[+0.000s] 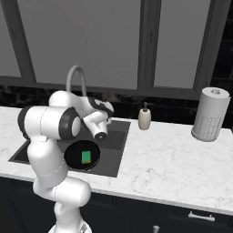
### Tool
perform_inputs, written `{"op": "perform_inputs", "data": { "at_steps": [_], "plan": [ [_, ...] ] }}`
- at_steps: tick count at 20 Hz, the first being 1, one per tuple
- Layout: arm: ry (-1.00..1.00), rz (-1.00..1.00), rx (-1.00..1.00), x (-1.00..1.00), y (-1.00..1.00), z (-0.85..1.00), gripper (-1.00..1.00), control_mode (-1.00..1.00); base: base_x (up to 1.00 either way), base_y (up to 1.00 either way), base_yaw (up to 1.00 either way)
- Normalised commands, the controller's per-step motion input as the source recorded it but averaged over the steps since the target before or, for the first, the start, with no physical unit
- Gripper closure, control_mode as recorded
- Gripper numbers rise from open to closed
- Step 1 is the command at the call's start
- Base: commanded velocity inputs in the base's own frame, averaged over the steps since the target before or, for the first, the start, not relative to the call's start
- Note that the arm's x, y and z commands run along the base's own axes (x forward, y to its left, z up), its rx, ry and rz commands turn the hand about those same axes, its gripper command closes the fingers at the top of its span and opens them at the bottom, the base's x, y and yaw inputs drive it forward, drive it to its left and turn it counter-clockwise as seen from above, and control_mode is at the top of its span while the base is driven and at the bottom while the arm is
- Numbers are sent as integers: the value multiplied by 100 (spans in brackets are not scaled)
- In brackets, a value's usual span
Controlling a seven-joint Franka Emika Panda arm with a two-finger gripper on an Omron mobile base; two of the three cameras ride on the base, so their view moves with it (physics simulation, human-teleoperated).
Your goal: Pick the pan and sponge and place them into the sink. Then turn on the water.
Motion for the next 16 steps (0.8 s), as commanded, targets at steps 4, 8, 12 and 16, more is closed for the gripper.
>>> {"op": "perform_inputs", "data": {
  "at_steps": [4,8,12,16],
  "plan": [
    [0,-1,0,0,0,-14,-100,-100,0,0,0],
    [0,-2,0,0,0,-9,-100,-100,0,0,0],
    [0,-2,0,6,0,0,-100,-100,0,0,0],
    [0,-1,0,11,0,0,-100,-100,0,0,0]
  ]
}}
